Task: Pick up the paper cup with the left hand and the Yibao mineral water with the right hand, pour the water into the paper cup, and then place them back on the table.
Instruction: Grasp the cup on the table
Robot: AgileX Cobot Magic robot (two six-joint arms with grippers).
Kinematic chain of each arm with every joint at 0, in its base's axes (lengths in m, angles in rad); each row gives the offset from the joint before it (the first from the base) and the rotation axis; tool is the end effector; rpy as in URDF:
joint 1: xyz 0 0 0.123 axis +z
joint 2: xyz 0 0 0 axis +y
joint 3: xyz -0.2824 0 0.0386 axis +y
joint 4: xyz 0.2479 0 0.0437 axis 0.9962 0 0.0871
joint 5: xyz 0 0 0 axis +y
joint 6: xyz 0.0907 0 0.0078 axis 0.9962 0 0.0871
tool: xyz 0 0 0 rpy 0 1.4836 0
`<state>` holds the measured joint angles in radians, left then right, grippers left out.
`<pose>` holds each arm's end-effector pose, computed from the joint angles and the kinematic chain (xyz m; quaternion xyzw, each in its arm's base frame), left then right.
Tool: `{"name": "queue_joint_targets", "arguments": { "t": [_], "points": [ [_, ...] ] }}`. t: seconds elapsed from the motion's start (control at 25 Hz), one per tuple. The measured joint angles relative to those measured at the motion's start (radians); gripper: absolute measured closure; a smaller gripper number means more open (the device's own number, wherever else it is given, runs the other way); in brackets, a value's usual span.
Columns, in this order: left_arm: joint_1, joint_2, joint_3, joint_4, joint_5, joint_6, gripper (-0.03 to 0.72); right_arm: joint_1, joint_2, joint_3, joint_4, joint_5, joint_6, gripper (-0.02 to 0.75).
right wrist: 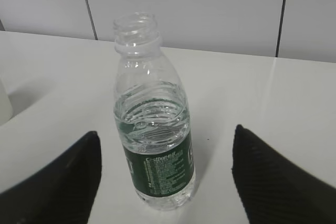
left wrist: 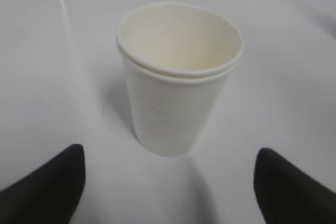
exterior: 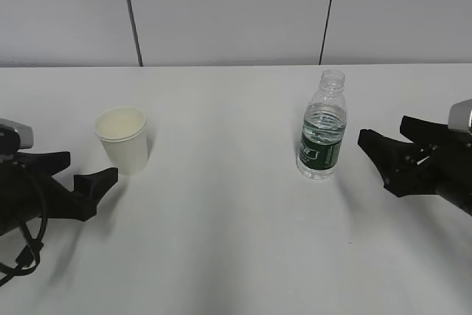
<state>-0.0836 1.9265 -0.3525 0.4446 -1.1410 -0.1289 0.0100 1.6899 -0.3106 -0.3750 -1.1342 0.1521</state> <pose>0.2512 -0.0567 0.0946 0.1723 0.8022 -0.1700 0.5458 0.2460 0.0327 0.1477 -0.1161 0.7575 0.1287 0.6294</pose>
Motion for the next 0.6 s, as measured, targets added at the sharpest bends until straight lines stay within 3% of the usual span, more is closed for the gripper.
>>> {"name": "queue_joint_targets", "arguments": {
  "t": [0.36,0.6],
  "points": [
    [0.000,0.084,-0.113,0.038,0.000,0.000,0.087,0.000,0.000,0.000,0.000,-0.004,0.002,0.167],
    [-0.035,0.129,-0.183,0.042,0.000,0.000,0.087,0.000,0.000,0.000,0.000,-0.004,0.002,0.167]
  ]
}}
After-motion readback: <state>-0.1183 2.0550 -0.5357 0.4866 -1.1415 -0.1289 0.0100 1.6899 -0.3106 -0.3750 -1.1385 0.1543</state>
